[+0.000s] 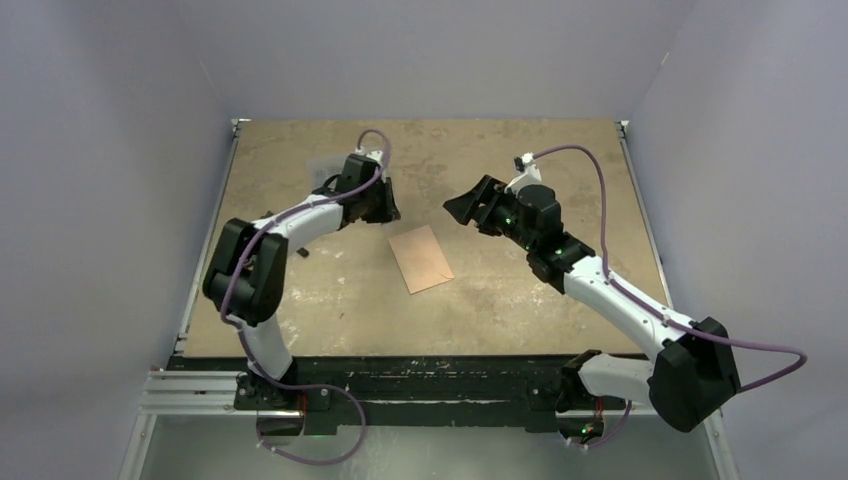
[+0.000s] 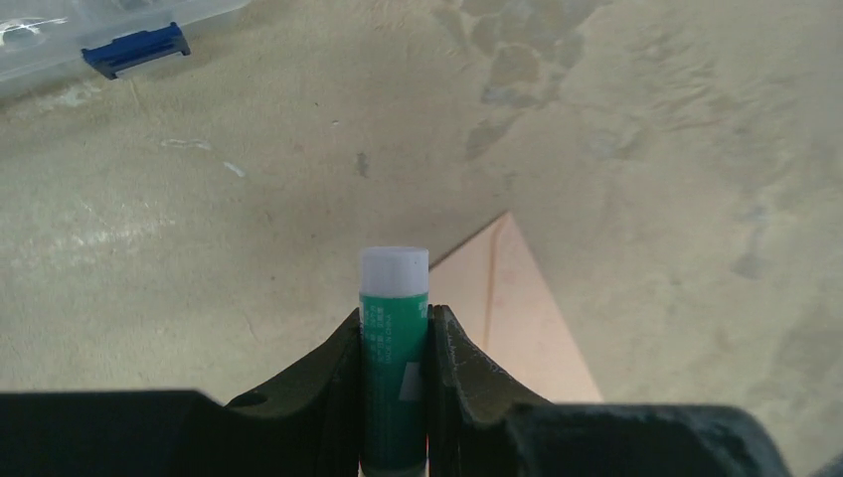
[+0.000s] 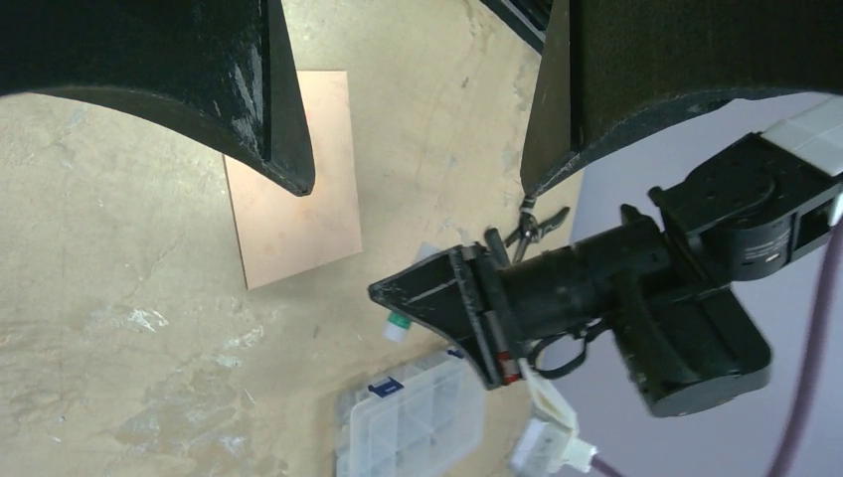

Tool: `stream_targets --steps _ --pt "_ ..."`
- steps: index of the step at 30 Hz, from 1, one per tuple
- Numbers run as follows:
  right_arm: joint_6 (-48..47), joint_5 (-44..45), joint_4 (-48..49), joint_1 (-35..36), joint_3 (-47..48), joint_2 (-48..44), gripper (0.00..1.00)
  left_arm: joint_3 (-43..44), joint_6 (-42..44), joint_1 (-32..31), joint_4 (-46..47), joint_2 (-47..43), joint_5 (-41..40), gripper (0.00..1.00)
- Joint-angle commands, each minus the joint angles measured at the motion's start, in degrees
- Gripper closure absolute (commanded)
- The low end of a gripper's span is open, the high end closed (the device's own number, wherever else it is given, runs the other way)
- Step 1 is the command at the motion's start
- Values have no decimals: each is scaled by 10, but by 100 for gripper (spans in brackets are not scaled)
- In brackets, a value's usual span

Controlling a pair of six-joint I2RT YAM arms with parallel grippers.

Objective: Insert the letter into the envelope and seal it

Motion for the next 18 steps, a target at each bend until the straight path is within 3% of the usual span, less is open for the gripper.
stream_targets --steps 1,6,18 --pt "-18 3 -1 0 3 4 22 45 110 -38 -3 54 -124 100" --pt "-13 -10 9 0 -9 5 22 85 189 -67 -3 110 -193 88" --pt "-16 -26 10 -5 -16 6 22 132 282 -76 -29 183 -240 57"
